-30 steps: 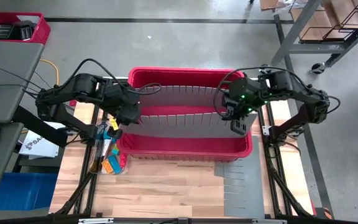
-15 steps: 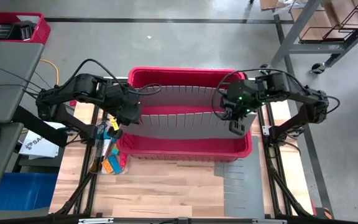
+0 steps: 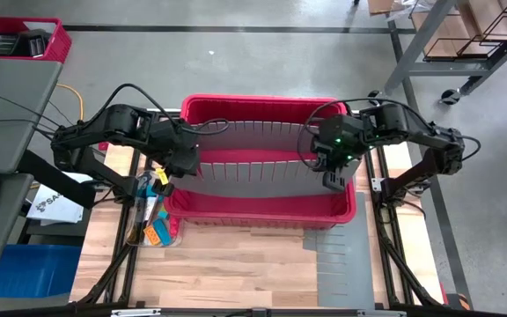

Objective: Sort Items/Unsort Items

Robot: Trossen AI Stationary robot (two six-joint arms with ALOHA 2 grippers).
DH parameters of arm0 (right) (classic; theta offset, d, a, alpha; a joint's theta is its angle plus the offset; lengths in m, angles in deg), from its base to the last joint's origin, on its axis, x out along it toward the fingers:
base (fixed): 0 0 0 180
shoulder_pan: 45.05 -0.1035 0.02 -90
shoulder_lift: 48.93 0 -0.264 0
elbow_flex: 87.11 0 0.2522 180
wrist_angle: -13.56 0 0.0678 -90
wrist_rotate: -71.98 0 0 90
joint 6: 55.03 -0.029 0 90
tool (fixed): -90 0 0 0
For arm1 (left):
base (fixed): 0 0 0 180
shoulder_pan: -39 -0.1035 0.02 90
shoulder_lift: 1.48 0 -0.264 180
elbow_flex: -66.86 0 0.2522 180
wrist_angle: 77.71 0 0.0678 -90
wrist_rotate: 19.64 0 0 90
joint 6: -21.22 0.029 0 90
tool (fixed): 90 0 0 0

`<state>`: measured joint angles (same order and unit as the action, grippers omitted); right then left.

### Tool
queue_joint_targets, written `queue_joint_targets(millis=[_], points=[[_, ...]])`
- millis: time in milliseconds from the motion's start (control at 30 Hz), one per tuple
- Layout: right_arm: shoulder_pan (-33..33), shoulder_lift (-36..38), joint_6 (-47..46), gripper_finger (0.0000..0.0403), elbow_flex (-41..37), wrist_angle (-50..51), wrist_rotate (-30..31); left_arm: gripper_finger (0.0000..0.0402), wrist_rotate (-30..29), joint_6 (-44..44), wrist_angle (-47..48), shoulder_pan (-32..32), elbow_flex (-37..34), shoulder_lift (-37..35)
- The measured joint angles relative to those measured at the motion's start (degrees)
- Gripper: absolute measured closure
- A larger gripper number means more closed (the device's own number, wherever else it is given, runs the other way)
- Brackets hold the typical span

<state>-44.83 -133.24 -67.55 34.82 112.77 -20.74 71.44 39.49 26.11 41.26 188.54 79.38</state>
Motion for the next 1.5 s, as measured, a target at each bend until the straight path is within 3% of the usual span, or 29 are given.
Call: queue_joint_targets(millis=[467,933,1500], points=[[-3.2,0.4,-4.7,0.0403,0.3,0.0,-2.4,0.0401,-0.1,2.0,0.0,0.0,0.1,0.0],[-1.4,0.4,0.7,0.0403,0.3,-0.4,3.1,0.0401,-1.7,3.3,0.0,-0.4,0.1,0.1],[-0.5,0.1,2.0,0.0403,-1.3,-2.8,2.9,0.0401,-1.5,2.7,0.2,-0.4,0.1,0.1]])
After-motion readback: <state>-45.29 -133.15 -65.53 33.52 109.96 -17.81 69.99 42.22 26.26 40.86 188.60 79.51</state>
